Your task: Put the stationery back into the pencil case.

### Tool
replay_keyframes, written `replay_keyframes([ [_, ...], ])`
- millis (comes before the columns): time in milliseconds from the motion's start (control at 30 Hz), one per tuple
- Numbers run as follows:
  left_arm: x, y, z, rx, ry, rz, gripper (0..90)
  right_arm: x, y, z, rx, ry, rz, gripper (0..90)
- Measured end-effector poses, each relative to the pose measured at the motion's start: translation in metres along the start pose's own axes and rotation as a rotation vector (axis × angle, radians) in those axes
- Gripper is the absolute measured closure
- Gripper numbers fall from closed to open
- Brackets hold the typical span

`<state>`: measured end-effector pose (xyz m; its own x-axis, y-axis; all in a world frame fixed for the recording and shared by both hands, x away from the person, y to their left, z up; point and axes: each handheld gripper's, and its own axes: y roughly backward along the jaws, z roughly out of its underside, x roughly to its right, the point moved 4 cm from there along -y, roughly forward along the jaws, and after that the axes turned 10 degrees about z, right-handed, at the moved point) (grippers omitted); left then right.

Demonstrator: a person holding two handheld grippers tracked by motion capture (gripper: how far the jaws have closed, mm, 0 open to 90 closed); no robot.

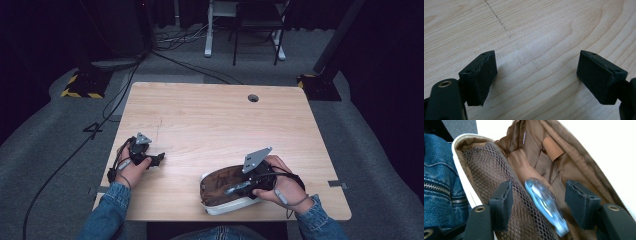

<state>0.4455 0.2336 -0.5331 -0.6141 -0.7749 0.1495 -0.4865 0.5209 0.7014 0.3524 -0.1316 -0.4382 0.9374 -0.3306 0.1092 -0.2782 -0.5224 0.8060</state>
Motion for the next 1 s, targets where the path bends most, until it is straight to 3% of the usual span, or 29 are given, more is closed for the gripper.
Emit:
replay_keyframes([
  [400, 0.000, 0.001, 0.000, -0.003, 0.000, 0.002, 16.9, 0.006, 0.021, -0.007, 0.116, -0.020, 0.069, 41.1],
  [500, 0.000, 0.001, 0.001, -0.002, 0.000, 0.001, 16.9, 0.015, 0.033, -0.006, 0.183, -0.069, 0.109, 39.0],
  [567, 0.000, 0.001, 0.001, 0.001, 0.000, 0.000, 16.9, 0.017, 0.036, -0.006, 0.197, -0.081, 0.116, 37.7],
  [767, 0.000, 0.001, 0.001, 0.001, 0.002, 0.001, 16.9, 0.034, 0.050, -0.001, 0.269, -0.151, 0.195, 29.8],
  [1000, 0.000, 0.000, 0.000, -0.007, -0.002, 0.001, 15.4, 0.056, 0.061, 0.017, 0.288, -0.234, 0.283, 21.7],
])
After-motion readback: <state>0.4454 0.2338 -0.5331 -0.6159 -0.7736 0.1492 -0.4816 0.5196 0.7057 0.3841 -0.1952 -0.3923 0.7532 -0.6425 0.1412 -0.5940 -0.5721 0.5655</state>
